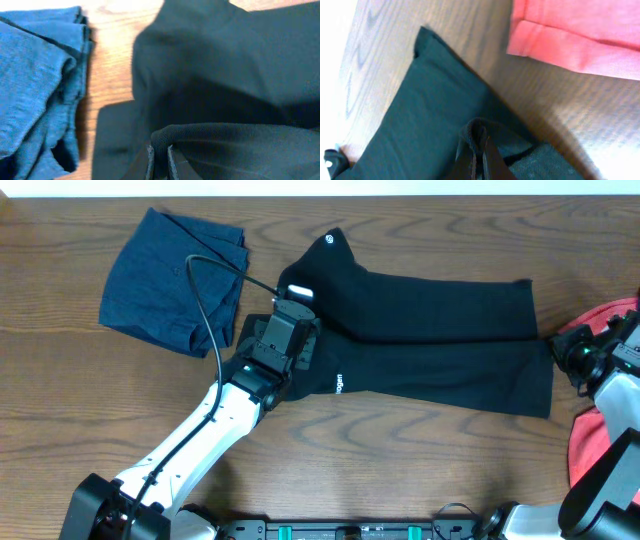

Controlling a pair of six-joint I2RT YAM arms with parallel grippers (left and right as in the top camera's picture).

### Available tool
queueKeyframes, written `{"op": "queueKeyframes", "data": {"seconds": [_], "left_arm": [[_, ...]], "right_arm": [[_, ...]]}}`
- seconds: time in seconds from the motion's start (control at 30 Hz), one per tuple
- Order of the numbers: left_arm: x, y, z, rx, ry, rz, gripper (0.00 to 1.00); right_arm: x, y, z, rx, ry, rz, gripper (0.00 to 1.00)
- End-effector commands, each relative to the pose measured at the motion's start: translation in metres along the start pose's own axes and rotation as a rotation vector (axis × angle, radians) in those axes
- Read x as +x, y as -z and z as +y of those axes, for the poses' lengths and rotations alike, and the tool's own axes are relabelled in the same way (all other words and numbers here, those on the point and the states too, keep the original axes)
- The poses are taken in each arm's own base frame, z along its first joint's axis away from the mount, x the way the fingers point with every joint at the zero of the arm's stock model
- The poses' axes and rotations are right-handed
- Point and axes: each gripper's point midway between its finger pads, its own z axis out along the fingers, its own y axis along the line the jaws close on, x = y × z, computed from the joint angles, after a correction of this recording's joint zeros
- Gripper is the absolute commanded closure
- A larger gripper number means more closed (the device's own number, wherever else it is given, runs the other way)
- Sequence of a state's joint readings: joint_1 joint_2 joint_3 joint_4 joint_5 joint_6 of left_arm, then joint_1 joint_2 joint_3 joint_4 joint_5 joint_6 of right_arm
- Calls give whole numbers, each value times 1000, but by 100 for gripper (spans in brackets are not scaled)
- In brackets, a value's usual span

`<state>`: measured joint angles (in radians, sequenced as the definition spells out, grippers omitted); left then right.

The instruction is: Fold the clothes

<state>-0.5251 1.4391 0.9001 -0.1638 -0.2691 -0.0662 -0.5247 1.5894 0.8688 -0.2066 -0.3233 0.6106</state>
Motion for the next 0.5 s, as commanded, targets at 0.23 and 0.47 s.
{"op": "queueKeyframes", "data": {"seconds": [0.23,0.47], "left_arm": [[-13,-7,14,-92,-22,-38,79],[2,-6,25,-115,-24,29,29]], "right_arm": [[5,-9,21,6,69,-27,97],[-1,-6,3,57,83,-32,43]]}}
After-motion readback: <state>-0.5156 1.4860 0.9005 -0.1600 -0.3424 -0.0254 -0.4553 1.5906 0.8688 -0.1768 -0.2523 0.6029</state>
